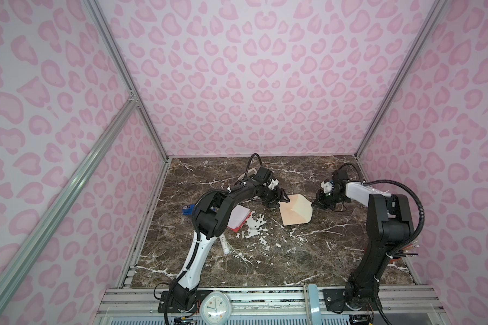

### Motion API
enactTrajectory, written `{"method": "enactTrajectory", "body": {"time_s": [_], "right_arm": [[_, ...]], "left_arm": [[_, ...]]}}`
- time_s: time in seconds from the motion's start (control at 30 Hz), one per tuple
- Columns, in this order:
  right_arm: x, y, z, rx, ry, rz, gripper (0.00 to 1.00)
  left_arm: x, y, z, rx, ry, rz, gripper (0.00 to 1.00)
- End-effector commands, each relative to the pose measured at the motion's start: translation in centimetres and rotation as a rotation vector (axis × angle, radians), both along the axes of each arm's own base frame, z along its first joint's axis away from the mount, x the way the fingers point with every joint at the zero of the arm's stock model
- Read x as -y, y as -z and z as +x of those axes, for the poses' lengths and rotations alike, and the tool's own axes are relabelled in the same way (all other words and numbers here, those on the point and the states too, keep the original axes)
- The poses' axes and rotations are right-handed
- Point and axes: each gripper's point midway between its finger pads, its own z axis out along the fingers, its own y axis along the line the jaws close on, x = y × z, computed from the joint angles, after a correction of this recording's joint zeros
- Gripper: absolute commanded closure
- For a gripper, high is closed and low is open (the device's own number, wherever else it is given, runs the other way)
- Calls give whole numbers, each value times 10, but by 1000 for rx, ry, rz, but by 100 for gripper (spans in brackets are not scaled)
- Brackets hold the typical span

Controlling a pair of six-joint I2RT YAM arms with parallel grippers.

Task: Place the letter into the envelope and seal it
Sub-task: 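Grasp the edge of the peach envelope with the right gripper, then drag the peach envelope toward the robot with the right gripper while the left gripper withdraws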

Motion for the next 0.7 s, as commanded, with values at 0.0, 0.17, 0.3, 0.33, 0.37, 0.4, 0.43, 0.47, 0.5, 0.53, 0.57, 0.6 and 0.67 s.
{"method": "enactTrajectory", "body": {"time_s": [0.0,0.17,0.3,0.33,0.37,0.4,0.43,0.47,0.5,0.53,0.57,0.6,0.67], "right_arm": [[3,3,-8,-32,-11,-33,97],[6,-3,-13,-34,-26,-74,98],[1,-15,-16,-17,-44,-80,98],[0,-18,-18,-13,-48,-80,98],[-3,-21,-20,-10,-53,-79,98],[-5,-23,-22,-6,-57,-79,98],[-8,-26,-24,-4,-61,-76,98],[-11,-28,-27,-3,-66,-72,98],[-16,-29,-29,-1,-73,-67,98],[-20,-31,-32,-2,-79,-62,98],[-26,-32,-35,2,-88,-57,98],[-30,-34,-37,8,-91,-54,98],[-41,-37,-42,18,-86,-33,98]], "left_arm": [[-16,10,-2,-15,-29,91,32],[-19,-5,-3,10,-20,93,32],[-20,-27,-6,42,-13,68,27],[-21,-34,-7,51,-12,61,26],[-22,-39,-9,56,-11,57,25],[-23,-44,-11,64,-10,53,24],[-26,-48,-13,69,-10,52,23],[-28,-54,-15,78,-11,50,23],[-31,-59,-17,86,-12,49,23],[-33,-65,-20,97,-14,48,23],[-37,-71,-23,109,-15,48,22],[-40,-77,-25,120,-18,46,23],[-48,-89,-29,141,-26,49,22]]}}
